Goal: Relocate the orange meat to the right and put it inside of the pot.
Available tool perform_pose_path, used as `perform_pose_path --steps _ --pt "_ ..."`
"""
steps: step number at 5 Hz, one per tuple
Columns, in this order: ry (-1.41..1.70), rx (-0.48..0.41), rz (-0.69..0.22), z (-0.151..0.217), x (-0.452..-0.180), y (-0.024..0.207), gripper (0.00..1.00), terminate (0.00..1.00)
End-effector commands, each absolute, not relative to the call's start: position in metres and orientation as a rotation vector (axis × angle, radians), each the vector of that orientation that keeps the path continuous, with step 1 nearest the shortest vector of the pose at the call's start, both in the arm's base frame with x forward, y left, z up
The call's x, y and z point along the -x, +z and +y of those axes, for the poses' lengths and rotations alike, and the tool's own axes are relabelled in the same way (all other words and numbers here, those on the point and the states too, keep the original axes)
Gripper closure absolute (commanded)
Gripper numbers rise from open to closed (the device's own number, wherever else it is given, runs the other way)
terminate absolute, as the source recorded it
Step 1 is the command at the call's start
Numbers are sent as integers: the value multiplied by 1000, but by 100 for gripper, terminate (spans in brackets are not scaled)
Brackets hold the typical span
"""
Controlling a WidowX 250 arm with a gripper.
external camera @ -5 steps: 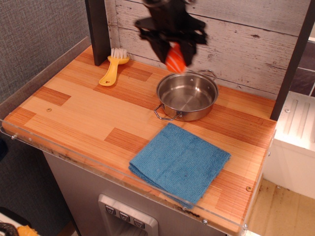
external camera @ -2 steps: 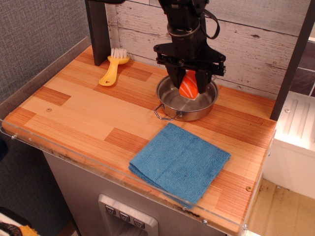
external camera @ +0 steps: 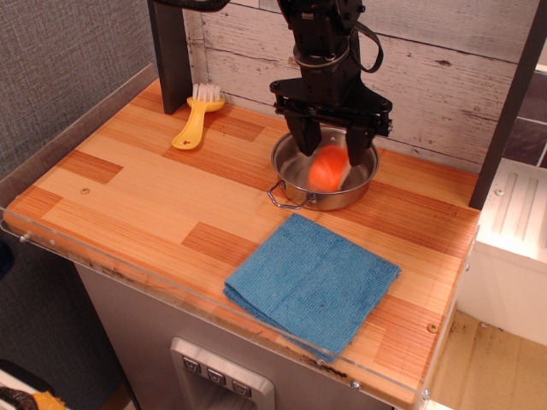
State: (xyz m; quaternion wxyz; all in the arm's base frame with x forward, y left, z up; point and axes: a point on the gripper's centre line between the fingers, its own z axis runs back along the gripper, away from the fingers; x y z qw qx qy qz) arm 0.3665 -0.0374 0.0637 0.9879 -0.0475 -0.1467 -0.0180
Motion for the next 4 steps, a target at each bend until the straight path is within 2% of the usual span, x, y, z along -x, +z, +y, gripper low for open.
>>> perform_pose_path --steps 1,2,3,4 --pt "-33 94 -354 -20 -355 114 0 0" --pt "-41 78 -316 20 -317 149 0 0" --pt "-71 60 -247 47 -287 162 0 0" --pt "-89 28 -208 59 -271 155 0 0"
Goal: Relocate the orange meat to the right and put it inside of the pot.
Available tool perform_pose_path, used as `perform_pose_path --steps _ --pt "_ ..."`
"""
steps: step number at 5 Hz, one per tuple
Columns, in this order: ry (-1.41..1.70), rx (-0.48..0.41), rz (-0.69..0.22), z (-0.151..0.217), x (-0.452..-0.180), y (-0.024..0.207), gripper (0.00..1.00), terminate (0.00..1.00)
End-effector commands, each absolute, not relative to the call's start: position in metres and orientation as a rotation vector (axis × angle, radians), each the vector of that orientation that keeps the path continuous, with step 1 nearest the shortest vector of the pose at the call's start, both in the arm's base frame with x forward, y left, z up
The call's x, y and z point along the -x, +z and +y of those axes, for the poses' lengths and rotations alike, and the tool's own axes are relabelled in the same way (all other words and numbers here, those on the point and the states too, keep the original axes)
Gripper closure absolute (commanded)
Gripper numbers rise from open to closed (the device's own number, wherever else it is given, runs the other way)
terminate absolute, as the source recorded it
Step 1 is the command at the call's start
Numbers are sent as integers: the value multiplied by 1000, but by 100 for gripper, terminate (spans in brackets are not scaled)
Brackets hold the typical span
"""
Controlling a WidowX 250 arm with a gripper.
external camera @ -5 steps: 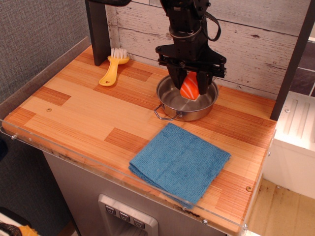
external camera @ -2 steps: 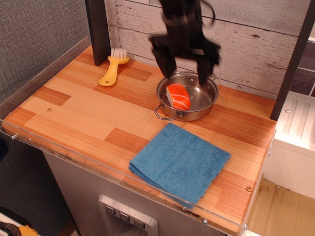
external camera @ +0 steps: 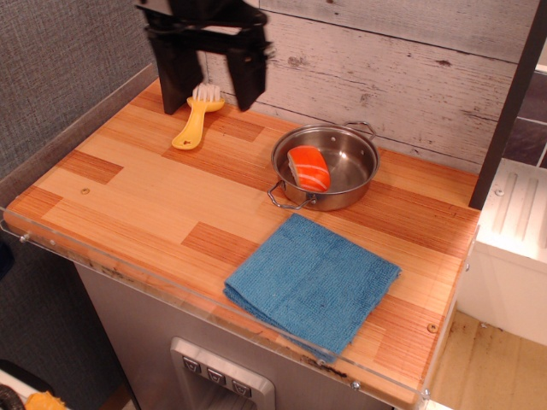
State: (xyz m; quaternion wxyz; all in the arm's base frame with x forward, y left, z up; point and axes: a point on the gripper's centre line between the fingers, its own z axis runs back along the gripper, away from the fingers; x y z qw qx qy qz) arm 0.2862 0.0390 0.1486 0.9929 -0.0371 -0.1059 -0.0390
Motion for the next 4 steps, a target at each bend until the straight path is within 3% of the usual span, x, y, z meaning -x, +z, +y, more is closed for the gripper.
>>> perform_pose_path --steps 1,3,4 --pt "-78 36 -214 70 -261 143 0 0" --pt "-81 37 -225 81 -254 141 0 0" --pt "-81 37 -225 81 -254 141 0 100"
